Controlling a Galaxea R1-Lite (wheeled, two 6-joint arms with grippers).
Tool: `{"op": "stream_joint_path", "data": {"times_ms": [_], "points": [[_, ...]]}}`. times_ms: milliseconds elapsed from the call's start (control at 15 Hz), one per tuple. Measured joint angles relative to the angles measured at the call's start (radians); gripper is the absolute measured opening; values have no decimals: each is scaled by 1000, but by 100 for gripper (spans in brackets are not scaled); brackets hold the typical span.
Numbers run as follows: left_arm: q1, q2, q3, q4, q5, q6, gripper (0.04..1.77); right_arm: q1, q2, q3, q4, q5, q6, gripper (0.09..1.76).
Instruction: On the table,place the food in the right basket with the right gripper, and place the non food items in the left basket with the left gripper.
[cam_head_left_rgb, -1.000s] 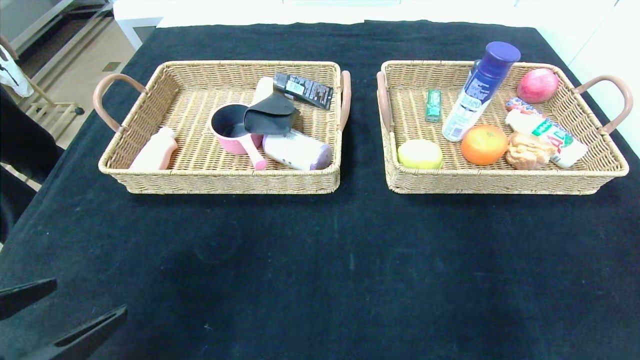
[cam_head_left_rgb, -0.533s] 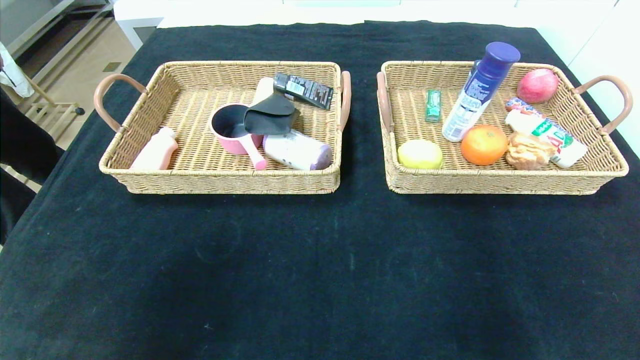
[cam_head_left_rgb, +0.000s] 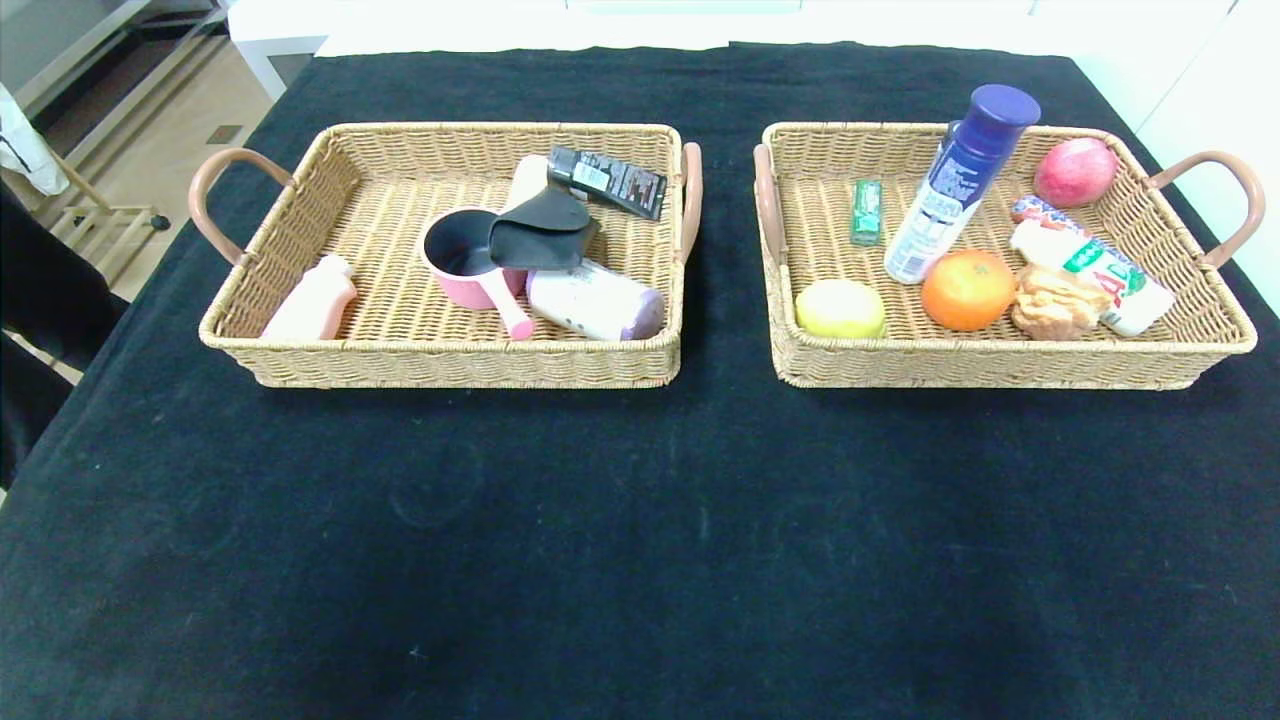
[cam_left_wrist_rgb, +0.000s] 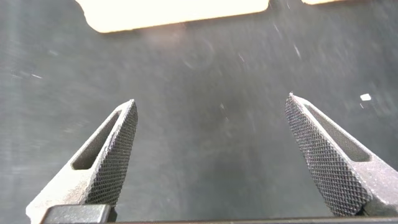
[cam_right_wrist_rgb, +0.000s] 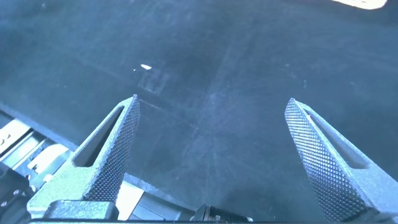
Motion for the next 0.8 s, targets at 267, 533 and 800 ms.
{"op": "stream_joint_path", "data": {"times_ms": [267,533,800], "points": [[42,-29,-71,87,-45,9,172,-86,3,-9,-5,50,0,170],[47,-93,-33,134,-93,16,172,-145,-46,70,-5,79,2,170],[39,-187,44,134,-104,25,172,-146,-103,143,-15,70,3,170]]}}
